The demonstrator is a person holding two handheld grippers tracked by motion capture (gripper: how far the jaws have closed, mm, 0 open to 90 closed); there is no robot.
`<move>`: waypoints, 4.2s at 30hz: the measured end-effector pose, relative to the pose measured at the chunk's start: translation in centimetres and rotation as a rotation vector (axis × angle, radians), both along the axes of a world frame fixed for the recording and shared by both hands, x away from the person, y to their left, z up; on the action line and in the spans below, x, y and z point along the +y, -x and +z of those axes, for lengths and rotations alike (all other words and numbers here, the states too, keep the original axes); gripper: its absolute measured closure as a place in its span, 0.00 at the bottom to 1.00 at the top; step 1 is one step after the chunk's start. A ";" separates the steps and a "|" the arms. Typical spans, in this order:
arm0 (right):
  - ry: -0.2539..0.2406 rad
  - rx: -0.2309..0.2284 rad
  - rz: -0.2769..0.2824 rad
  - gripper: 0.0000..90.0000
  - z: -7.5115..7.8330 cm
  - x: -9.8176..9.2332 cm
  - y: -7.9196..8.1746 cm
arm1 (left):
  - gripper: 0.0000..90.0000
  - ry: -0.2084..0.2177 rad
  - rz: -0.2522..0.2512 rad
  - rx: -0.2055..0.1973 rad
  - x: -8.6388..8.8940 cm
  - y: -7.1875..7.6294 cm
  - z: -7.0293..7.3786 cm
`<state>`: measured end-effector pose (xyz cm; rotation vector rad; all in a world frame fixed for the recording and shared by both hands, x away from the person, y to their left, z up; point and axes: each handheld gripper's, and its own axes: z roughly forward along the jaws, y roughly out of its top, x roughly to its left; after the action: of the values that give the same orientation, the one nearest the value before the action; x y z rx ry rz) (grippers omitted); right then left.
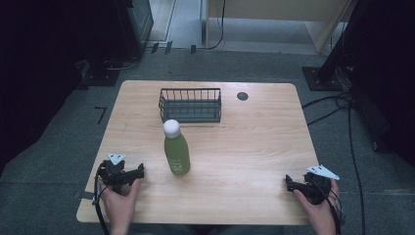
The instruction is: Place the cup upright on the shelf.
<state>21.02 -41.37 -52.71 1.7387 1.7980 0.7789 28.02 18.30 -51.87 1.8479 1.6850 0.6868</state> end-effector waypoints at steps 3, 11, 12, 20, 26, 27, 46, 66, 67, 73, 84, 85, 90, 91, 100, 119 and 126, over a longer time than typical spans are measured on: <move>0.000 0.000 0.004 0.00 0.0 0.0 -0.1 | 0.00 0.000 0.035 0.002 -0.4 -0.1 0.0; 0.001 -0.001 0.008 0.00 0.0 0.0 -0.1 | 0.00 -0.012 0.022 0.019 -0.6 0.7 0.2; 0.000 -0.001 0.008 0.00 0.0 0.0 -0.1 | 0.00 -0.007 0.017 0.011 -0.7 1.1 0.2; -0.001 -0.001 0.014 0.00 0.0 0.0 -0.2 | 0.00 0.035 -0.122 -0.047 -2.5 3.9 1.3; -0.001 0.000 0.015 0.00 0.0 0.0 -0.2 | 0.00 0.088 -0.205 -0.085 -4.1 4.9 2.1; -0.001 0.000 0.015 0.00 0.0 0.0 -0.2 | 0.00 0.105 -0.229 -0.092 -4.8 5.1 2.3; -0.001 -0.001 0.015 0.00 0.0 0.0 -0.2 | 0.00 0.173 -0.371 -0.130 -9.4 5.0 3.1; -0.001 -0.001 0.015 0.00 0.0 0.0 -0.2 | 0.06 0.176 -0.392 -0.235 -12.0 3.0 6.0; 0.000 0.000 0.016 0.00 0.0 0.0 -0.2 | 0.06 0.177 -0.387 -0.243 -12.1 2.8 6.1; -0.001 -0.001 0.016 0.00 0.0 0.0 -0.2 | 0.09 0.172 -0.381 -0.272 -12.7 2.0 6.8; -0.001 0.000 0.016 0.00 0.0 0.0 -0.2 | 0.22 0.165 -0.380 -0.317 -13.2 2.0 7.2; -0.001 0.000 0.016 0.00 0.0 0.0 -0.2 | 0.22 0.165 -0.380 -0.317 -13.2 2.0 7.2; -0.001 0.000 0.016 0.00 0.0 0.0 -0.2 | 0.23 0.173 -0.376 -0.306 -12.9 1.7 7.4; -0.001 -0.001 0.016 0.00 0.0 0.0 -0.2 | 0.23 0.182 -0.377 -0.299 -12.8 1.4 7.4; -0.001 -0.001 0.016 0.00 0.0 0.0 -0.2 | 0.23 0.159 -0.365 -0.315 -12.4 0.0 8.4; -0.002 -0.001 0.016 0.00 0.0 0.0 -0.2 | 0.23 0.184 -0.345 -0.362 -11.4 -4.5 11.7; -0.002 -0.001 0.015 0.00 0.0 0.0 -0.2 | 0.23 0.173 -0.341 -0.374 -11.5 -6.1 12.4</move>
<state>21.21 -41.40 -52.71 1.7278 1.8116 0.7880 34.17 6.78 -39.45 1.7012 1.1220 0.6678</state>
